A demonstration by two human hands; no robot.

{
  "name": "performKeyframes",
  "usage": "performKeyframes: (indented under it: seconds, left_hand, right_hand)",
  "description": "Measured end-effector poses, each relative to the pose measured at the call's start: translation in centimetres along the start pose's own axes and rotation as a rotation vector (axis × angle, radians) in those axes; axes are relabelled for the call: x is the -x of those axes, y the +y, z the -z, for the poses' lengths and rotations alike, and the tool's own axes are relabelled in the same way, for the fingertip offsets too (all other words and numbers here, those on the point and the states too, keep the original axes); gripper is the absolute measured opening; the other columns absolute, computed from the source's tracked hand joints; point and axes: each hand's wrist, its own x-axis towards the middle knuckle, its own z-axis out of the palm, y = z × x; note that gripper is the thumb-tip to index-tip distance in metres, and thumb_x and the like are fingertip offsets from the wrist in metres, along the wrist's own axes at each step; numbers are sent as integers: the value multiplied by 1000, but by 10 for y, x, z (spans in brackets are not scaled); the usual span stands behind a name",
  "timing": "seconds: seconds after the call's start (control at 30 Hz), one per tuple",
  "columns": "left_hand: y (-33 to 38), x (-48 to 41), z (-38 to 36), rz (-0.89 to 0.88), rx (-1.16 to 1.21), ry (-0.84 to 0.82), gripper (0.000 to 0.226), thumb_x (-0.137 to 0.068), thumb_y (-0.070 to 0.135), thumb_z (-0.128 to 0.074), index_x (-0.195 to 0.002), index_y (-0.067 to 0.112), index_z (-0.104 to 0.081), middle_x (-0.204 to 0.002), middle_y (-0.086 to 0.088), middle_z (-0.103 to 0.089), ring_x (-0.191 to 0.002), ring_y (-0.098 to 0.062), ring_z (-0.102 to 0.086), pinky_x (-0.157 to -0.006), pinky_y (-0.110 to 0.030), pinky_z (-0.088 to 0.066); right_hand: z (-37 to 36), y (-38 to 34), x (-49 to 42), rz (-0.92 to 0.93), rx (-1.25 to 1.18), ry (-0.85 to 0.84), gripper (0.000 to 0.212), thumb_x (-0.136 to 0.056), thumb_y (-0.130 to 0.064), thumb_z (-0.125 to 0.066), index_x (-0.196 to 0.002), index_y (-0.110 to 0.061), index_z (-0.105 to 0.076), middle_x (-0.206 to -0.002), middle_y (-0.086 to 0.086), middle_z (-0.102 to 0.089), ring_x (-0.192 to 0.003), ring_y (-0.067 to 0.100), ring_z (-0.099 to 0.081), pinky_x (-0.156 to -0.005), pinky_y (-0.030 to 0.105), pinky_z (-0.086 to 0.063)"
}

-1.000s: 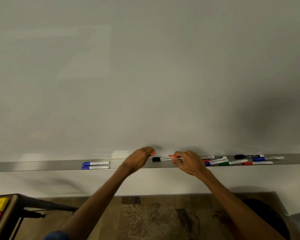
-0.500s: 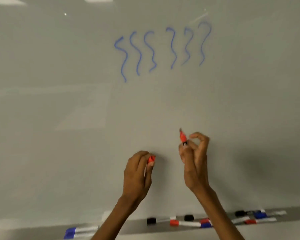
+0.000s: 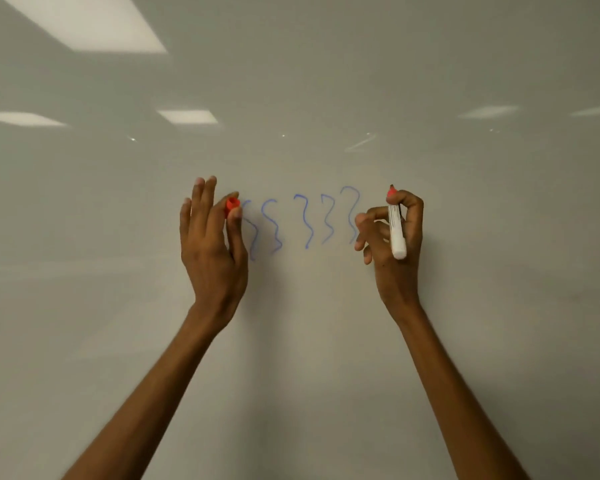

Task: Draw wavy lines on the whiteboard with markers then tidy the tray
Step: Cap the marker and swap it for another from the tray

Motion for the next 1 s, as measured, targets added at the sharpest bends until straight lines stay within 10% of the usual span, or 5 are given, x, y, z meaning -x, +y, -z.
performKeyframes:
  seconds: [0.17,1.0]
  left_hand:
    - [-7,-48,-29,-80,-107,-20,36,-107,23,-36,-127,5,-59,-145,-15,-48,-143,-25,-34,-119,-42,-24]
    - [-17,-56,-51,-74,-137,-56,41,-106,28,-37,-140,8,-49,-151,-12,-38,-145,-20,-27,-121,-34,-21]
  right_hand:
    - [5,11,-10,-93,14,108,30,-95,-39,-46,-94,-11,-56,-77,6,-52,-57,25,-43,-45,19,-34]
    - [23,52,15,-76,96,225,11,-85,-29,-53,-83,-19,-52,-84,6,-68,-50,24,-51,-45,22,-36]
